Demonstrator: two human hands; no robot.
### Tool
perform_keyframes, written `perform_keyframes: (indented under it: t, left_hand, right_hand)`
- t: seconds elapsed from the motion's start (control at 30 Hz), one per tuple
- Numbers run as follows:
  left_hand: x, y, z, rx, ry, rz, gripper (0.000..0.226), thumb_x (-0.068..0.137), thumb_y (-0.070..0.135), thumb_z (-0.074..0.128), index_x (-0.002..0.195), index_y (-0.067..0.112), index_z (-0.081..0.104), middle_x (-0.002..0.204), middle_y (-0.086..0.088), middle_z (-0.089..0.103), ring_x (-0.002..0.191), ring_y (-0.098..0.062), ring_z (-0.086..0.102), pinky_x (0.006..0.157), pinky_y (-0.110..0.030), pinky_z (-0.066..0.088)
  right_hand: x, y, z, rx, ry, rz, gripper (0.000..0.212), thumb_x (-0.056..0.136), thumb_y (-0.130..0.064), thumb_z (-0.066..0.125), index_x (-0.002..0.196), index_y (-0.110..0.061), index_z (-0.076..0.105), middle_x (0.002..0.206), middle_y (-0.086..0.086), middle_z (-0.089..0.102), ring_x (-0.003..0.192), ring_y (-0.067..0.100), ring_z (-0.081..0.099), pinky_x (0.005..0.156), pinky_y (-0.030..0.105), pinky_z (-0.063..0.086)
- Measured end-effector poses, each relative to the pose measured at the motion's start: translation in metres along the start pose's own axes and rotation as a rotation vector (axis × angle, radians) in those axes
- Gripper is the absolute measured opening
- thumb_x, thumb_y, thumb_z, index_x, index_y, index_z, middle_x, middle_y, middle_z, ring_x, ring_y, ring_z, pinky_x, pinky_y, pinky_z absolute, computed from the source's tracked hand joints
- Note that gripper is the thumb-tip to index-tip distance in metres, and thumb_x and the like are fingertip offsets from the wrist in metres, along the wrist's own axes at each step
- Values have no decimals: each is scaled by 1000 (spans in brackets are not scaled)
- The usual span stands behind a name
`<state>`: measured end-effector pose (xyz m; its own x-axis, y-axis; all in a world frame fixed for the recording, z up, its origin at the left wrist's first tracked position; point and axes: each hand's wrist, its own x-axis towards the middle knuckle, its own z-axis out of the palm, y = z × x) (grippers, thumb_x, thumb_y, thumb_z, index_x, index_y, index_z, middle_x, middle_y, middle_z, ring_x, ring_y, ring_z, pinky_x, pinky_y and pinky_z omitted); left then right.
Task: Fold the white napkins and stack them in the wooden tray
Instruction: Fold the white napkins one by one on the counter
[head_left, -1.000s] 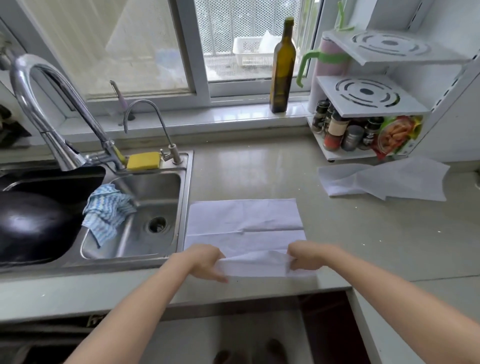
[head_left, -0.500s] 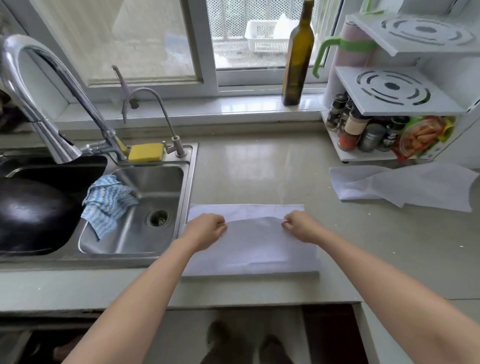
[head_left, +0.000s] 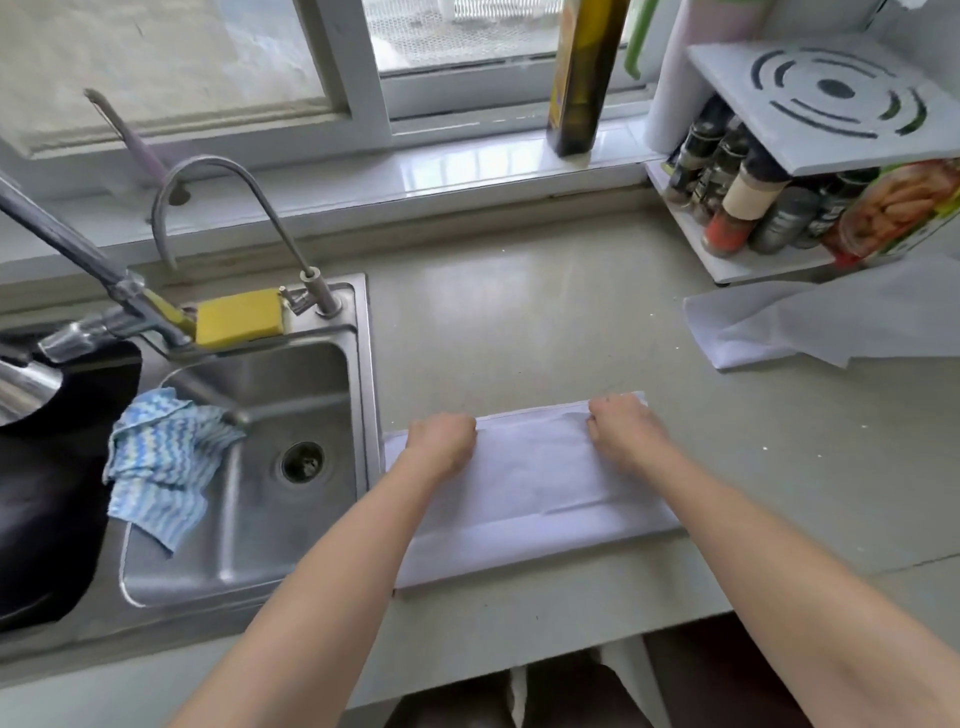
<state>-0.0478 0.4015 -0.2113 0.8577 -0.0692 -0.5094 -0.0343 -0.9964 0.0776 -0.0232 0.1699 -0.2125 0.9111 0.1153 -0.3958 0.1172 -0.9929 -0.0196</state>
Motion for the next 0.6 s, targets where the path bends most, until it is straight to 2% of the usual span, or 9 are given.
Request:
perform_keyframes:
  t: [0.13,0.3,0.43,0.6]
  left_hand:
    - [9,1,5,59,15,-10,26,96,8,32,106,12,55,111,-11,64,100,-29,60,75,-32,32]
    - [9,7,9,44,41,-96,27,92,2,33,109,13,50,111,-10,65,101,-28,60,83,-33,33]
    - [7,14,8,74,47,-143,30,90,1,35,112,15,51,112,-7,65,103,-27,60,79,-33,30]
    - [9,17,6,75,34,-176,32,92,2,34,118,13,49,113,-7,65,103,-28,61,89,-34,36]
  right_hand:
    - [7,5,4,4,29,-27,27,99,-16,32,111,-9,55,120,14,56,112,31,51,88,35,38]
    - [13,7,1,62,4,-50,27,101,-24,33,108,-8,54,118,15,56,109,31,51,79,34,36]
    - [17,8,-4,71,-26,-68,26,100,-23,34,104,-9,55,116,15,59,107,32,53,79,34,39]
    - [17,10,-8,108,-58,-68,26,99,-25,35,100,-10,56,115,15,61,105,32,56,80,35,42]
